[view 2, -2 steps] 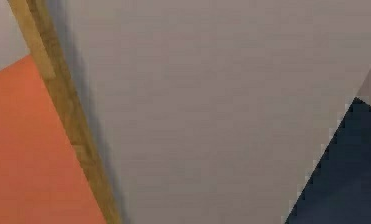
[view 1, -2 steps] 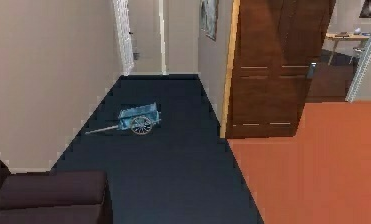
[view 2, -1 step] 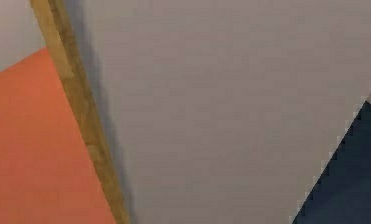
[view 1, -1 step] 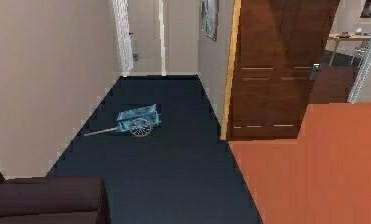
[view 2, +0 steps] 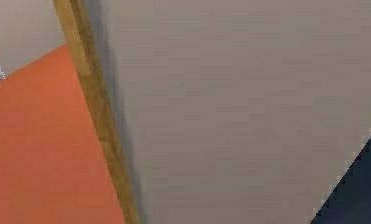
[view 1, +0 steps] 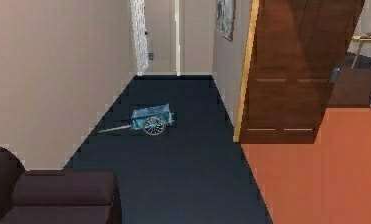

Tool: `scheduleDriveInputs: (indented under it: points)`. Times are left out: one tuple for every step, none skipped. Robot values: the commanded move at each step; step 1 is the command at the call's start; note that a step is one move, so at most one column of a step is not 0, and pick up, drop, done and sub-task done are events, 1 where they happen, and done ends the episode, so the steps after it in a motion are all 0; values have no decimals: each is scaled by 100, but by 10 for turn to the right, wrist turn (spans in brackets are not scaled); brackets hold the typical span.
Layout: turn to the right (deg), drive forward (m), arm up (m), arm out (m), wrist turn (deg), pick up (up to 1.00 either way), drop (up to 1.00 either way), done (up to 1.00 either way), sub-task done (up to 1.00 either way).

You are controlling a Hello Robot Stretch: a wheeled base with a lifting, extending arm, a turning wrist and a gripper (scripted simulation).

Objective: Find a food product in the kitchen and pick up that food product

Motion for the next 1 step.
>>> scheduleDriveInputs:
  points:
    - [0, 45, 0, 0, 0, 0, 0, 0, 0]
